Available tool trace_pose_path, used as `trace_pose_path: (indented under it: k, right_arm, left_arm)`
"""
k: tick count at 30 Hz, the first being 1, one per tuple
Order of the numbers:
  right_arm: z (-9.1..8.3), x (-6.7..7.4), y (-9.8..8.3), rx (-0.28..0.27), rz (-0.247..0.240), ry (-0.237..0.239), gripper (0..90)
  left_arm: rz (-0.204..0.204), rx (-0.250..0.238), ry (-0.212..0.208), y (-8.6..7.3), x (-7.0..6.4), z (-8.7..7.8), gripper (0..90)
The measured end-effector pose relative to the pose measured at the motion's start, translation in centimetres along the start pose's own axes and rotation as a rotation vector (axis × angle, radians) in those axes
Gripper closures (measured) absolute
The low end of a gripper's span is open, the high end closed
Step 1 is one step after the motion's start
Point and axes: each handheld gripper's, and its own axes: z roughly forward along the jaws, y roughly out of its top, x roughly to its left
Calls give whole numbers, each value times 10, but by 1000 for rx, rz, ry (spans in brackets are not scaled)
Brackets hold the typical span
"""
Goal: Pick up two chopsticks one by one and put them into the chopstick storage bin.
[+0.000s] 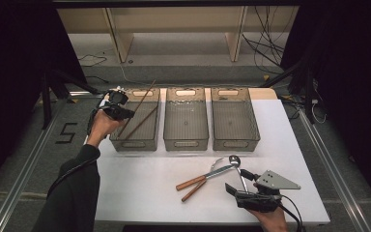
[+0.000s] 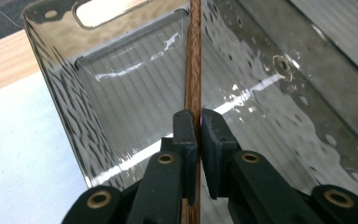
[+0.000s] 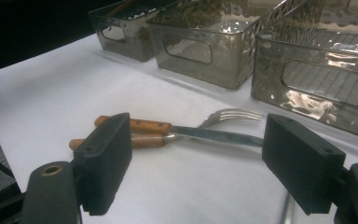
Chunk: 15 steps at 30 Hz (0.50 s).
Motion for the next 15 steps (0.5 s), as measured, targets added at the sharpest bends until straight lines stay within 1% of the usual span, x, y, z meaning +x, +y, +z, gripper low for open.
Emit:
trace_pose_path:
  k: [2,4,5,7,9,13,15]
  right_arm:
    - [0,0,0,0,1,0,249]
    - [0,-1,0,1,0,0,249]
    - [0,0,0,0,0,0,249]
    - [0,0,0,0,0,0,249]
    - [0,0,0,0,0,0,249]
    - [0,0,0,1,1,0,249]
    - [1,0,0,2,-2,1,249]
  left_arm:
    - [0,6,-3,-2,1,1,844]
    - [-10,7,-4,-3,1,3,844]
    - [-6,13,-8,-4,1,3,844]
    - [-12,10,-11,-6,1,4,844]
    - [-5,19,-9,-8,1,5,843]
    - [-11,37,-16,-12,1,5,842]
    - [-23,38,-24,-13,1,6,840]
